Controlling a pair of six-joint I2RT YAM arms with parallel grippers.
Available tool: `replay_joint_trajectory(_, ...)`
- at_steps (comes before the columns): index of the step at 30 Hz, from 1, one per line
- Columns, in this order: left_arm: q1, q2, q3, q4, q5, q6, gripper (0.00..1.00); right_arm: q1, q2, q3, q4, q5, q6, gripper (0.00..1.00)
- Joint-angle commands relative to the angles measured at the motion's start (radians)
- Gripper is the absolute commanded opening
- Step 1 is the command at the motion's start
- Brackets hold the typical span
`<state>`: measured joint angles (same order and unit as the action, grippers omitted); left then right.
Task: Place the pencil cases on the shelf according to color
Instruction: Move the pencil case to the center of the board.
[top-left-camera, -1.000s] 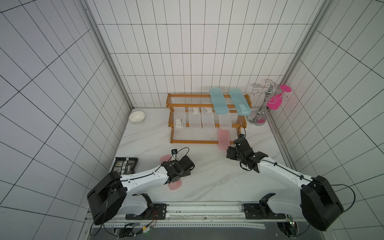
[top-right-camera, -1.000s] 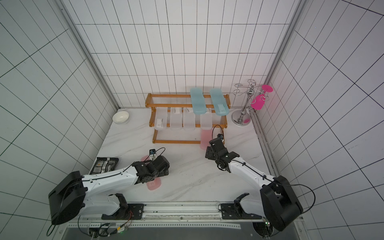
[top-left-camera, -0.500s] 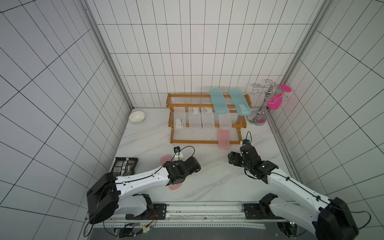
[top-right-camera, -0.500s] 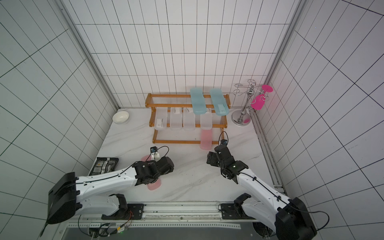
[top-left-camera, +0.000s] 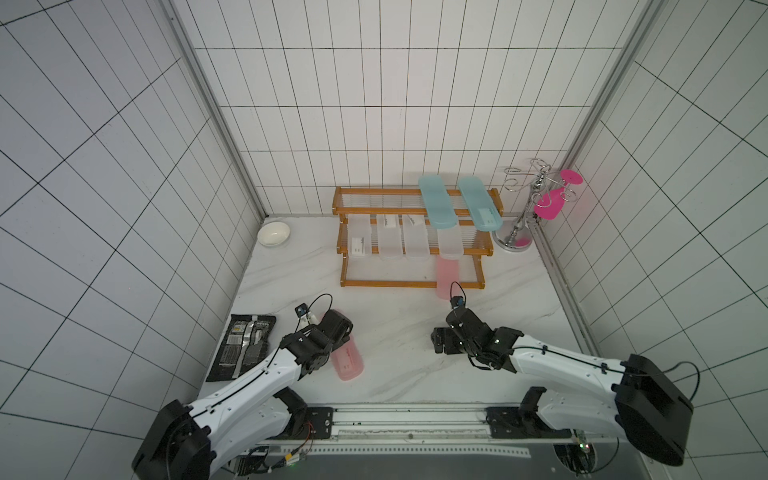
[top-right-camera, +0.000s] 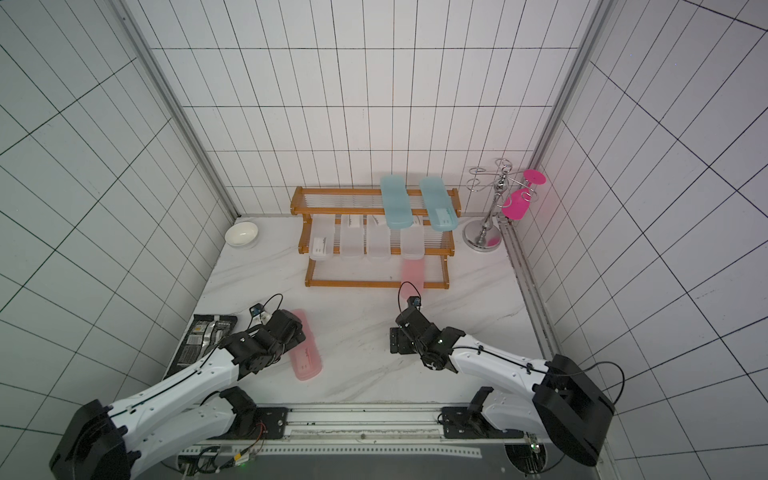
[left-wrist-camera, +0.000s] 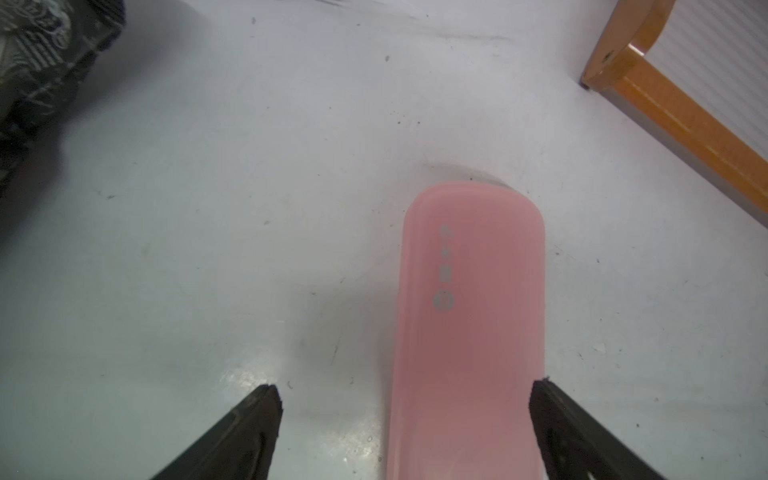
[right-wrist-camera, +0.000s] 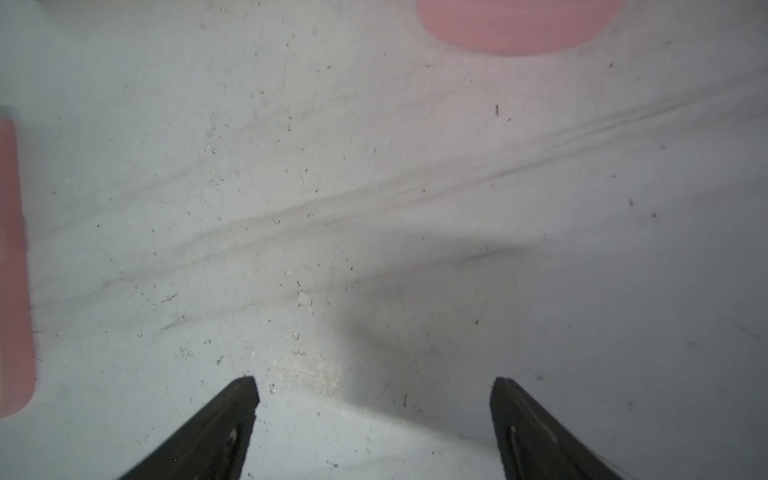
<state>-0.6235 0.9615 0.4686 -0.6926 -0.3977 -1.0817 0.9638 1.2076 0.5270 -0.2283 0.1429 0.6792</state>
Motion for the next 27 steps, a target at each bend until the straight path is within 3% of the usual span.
replay_joint_trajectory(1,0.006,0.048,0.007,0.121,0.106,0.067,0.97,0.029,0.026,0.038,0.012,0.056,0.022,0.92)
replay_joint_trajectory(5,-0.028,0.187,0.056,0.155,0.17,0.051,0.97,0.052,0.03,0.047,0.0,0.079,0.025,0.92)
replay_joint_trajectory(12,-0.221,0.372,0.161,0.237,0.121,-0.034,0.97,0.072,-0.049,0.052,-0.105,0.165,0.043,0.92)
replay_joint_trajectory(17,-0.363,0.483,0.302,0.2,0.023,-0.086,0.98,0.073,-0.155,0.033,-0.171,0.172,0.061,0.93)
replay_joint_trajectory(22,-0.36,0.439,0.301,0.15,-0.028,-0.106,0.98,0.079,-0.201,0.031,-0.192,0.119,0.074,0.93)
replay_joint_trajectory(27,-0.251,0.293,0.222,0.077,-0.033,-0.06,0.98,0.139,-0.159,0.075,-0.177,0.123,0.147,0.93)
